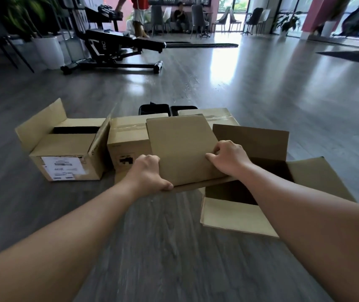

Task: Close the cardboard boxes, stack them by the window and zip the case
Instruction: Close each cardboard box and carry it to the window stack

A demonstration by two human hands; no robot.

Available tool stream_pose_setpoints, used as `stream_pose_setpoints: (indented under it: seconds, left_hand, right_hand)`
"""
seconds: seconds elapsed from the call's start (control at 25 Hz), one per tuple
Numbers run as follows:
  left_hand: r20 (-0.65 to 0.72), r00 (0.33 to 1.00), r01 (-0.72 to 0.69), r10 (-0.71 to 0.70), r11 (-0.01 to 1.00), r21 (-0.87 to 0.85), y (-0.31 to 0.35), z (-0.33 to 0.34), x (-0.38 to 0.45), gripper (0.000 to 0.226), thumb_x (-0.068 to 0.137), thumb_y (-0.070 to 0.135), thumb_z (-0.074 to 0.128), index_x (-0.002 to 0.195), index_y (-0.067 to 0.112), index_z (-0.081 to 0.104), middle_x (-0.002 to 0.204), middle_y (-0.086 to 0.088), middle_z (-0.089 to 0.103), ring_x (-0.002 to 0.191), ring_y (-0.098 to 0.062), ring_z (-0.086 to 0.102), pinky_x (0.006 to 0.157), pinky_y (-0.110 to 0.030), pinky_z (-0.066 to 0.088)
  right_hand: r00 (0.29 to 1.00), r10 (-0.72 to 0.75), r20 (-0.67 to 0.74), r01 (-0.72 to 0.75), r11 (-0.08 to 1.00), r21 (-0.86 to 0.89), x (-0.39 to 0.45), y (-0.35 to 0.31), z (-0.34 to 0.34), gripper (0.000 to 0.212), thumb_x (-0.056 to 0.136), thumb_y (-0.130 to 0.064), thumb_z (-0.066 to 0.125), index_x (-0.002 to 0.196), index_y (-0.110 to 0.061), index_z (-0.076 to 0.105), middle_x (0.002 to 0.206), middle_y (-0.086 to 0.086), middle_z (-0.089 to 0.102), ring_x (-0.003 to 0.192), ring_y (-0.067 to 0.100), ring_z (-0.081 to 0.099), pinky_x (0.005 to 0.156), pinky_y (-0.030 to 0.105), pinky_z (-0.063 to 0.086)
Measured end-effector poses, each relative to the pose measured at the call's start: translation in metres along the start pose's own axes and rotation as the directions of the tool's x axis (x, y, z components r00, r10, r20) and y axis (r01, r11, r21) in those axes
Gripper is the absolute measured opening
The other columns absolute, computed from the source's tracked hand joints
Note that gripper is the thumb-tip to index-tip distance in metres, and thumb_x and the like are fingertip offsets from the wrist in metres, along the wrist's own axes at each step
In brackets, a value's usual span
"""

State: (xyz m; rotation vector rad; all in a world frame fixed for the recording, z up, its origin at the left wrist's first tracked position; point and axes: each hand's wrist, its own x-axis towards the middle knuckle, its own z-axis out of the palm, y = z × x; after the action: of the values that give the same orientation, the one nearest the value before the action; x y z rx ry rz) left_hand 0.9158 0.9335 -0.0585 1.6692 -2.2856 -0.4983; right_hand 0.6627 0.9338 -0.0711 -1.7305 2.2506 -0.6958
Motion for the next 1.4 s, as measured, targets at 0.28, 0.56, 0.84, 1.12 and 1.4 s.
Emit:
stream_pose_setpoints:
  seconds: [0.28,0.56,0.84,1.12,1.4]
  left_hand:
    - [0.108,0.993,-0.051,0.057,0.997,-0.058,0.067,0.077,-0.003,0.073,0.060,0.049,0.091,0.113,0.012,0.058,0.108,-0.004,0.045,0.089,-0.015,0.047,0.074,-0.025,0.040]
    - [0.285,0.931,-0.236,0.229,0.972,-0.012,0.092,0.128,-0.011,0.054,0.068,0.055,0.083,0.099,0.016,0.061,0.101,0.000,0.050,0.088,-0.017,0.053,0.076,-0.030,0.050]
    - [0.318,0.876,-0.381,0.362,0.925,-0.004,0.086,0.145,-0.006,0.020,0.084,0.033,0.062,0.093,0.015,0.061,0.096,0.001,0.055,0.090,-0.023,0.056,0.080,-0.043,0.052]
    - [0.149,0.929,-0.355,0.337,0.927,0.118,0.072,0.152,0.006,0.016,0.087,0.033,0.060,0.088,0.018,0.052,0.100,0.003,0.054,0.097,-0.021,0.053,0.071,-0.039,0.049]
    - [0.109,0.929,-0.370,0.354,0.901,0.225,0.062,0.160,0.011,0.025,0.087,0.042,0.066,0.089,0.026,0.047,0.099,0.008,0.054,0.100,-0.019,0.054,0.068,-0.034,0.045]
  right_hand:
    - [0.977,0.189,0.096,-0.179,0.978,-0.108,-0.011,0.086,-0.015,0.048,0.087,-0.059,0.065,0.110,-0.018,0.058,0.109,0.005,0.064,0.100,0.027,0.060,0.085,0.040,0.052]
    - [0.900,0.351,0.260,-0.288,0.924,-0.250,-0.019,0.134,-0.002,0.090,0.067,-0.080,0.064,0.136,-0.026,0.043,0.134,0.009,0.054,0.125,0.036,0.048,0.101,0.053,0.044]
    - [0.902,0.255,0.348,-0.138,0.935,-0.327,-0.016,0.136,0.020,0.108,0.069,-0.083,0.064,0.155,-0.035,0.020,0.166,0.018,0.002,0.151,0.046,-0.002,0.114,0.071,0.008]
    - [0.849,0.017,0.528,0.175,0.934,-0.312,-0.033,0.106,0.052,0.128,0.064,-0.079,0.070,0.158,-0.032,-0.005,0.165,0.014,-0.020,0.148,0.046,-0.023,0.111,0.073,-0.009]
    - [0.813,-0.042,0.580,0.287,0.897,-0.336,-0.037,0.115,0.026,0.104,0.073,-0.027,0.072,0.157,-0.029,0.012,0.168,0.005,-0.004,0.154,0.031,-0.007,0.117,0.069,0.003]
